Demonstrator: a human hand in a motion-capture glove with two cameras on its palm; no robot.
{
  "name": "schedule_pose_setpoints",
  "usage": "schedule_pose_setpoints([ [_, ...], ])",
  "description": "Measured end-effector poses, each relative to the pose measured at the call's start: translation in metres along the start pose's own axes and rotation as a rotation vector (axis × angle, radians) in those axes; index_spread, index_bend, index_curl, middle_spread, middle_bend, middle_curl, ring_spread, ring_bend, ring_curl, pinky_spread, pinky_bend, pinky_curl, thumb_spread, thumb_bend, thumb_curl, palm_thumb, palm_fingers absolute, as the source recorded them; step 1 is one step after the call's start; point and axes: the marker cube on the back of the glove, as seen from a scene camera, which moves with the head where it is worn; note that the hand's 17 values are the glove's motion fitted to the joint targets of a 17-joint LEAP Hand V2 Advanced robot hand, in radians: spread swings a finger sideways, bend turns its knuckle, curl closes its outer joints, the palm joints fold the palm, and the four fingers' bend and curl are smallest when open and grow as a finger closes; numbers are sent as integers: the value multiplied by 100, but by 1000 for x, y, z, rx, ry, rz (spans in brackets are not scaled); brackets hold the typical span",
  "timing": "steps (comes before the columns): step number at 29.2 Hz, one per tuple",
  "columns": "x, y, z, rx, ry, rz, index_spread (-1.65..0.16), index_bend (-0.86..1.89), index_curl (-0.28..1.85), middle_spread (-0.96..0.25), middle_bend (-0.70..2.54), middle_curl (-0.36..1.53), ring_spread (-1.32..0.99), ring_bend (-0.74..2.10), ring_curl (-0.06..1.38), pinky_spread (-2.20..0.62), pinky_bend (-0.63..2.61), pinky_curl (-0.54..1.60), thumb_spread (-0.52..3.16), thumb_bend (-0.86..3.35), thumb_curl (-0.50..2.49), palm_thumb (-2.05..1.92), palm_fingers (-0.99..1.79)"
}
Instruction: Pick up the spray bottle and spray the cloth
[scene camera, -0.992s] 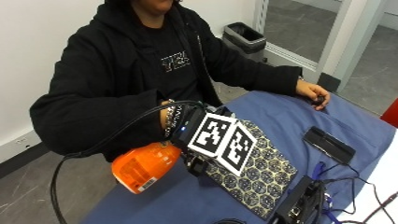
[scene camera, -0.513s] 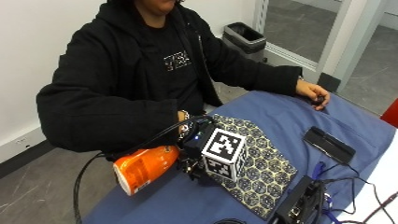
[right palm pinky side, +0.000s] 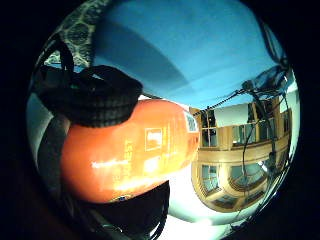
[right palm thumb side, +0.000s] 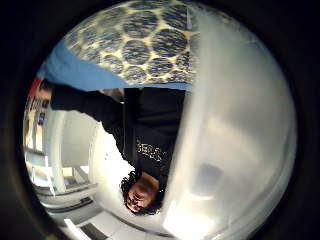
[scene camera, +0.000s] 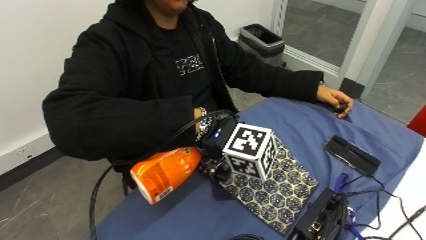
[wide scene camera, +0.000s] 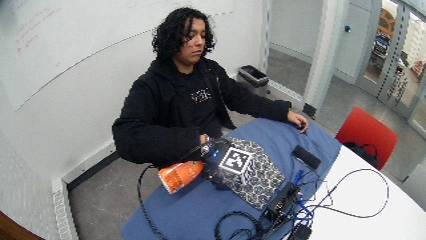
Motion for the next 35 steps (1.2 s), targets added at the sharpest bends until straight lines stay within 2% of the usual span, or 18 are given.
schedule_pose_setpoints([
  [4, -34, 27, -32, 174, -27, -144, -23, 27, 61, -17, 65, 60, -21, 62, 48, -12, 32, 40, 113, 0, 72, 106, 126],
  [9, -94, 45, -86, 395, -107, -403, -24, 26, 61, -17, 65, 60, -21, 64, 48, -12, 31, 40, 116, 0, 72, 106, 127],
  [16, -156, 54, -76, 449, -166, -794, -24, 24, 62, -17, 64, 60, -20, 65, 49, -13, 32, 41, 117, 0, 72, 106, 127],
  [22, -214, 41, -86, 496, -296, -1060, -24, 23, 62, -17, 64, 61, -19, 67, 50, -16, 36, 42, 117, 0, 73, 107, 131],
  [27, -247, 19, -93, 569, -470, -1226, -24, 23, 63, -17, 64, 61, -18, 68, 50, -18, 37, 43, 116, -1, 74, 107, 132],
  [35, -266, -13, -108, 855, -632, -1369, -24, 24, 64, -17, 65, 62, -18, 69, 50, -20, 40, 44, 111, -1, 75, 107, 132],
])
